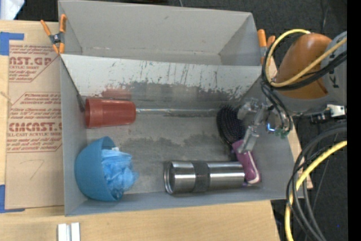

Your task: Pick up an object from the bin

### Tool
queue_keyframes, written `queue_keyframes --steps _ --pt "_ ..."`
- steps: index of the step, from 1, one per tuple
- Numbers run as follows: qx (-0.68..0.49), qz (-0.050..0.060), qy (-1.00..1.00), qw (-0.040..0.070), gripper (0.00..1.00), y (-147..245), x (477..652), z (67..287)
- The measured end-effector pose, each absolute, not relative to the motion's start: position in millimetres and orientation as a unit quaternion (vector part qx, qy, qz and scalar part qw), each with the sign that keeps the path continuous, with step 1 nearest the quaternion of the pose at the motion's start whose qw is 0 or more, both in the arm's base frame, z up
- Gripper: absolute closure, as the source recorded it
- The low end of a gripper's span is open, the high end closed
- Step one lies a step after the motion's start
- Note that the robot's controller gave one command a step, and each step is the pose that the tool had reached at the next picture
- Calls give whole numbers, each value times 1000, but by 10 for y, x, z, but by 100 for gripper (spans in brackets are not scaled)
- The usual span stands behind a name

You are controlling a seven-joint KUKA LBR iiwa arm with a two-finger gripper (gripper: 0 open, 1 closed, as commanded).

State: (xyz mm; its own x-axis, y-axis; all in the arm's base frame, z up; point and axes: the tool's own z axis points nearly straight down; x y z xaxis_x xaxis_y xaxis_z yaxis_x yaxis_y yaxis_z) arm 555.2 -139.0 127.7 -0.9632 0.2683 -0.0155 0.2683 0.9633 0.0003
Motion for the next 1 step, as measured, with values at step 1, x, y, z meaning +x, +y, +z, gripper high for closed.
queue_keyframes --steps 1 --pt "282 4 959 20 0 -1355 5236 1016"
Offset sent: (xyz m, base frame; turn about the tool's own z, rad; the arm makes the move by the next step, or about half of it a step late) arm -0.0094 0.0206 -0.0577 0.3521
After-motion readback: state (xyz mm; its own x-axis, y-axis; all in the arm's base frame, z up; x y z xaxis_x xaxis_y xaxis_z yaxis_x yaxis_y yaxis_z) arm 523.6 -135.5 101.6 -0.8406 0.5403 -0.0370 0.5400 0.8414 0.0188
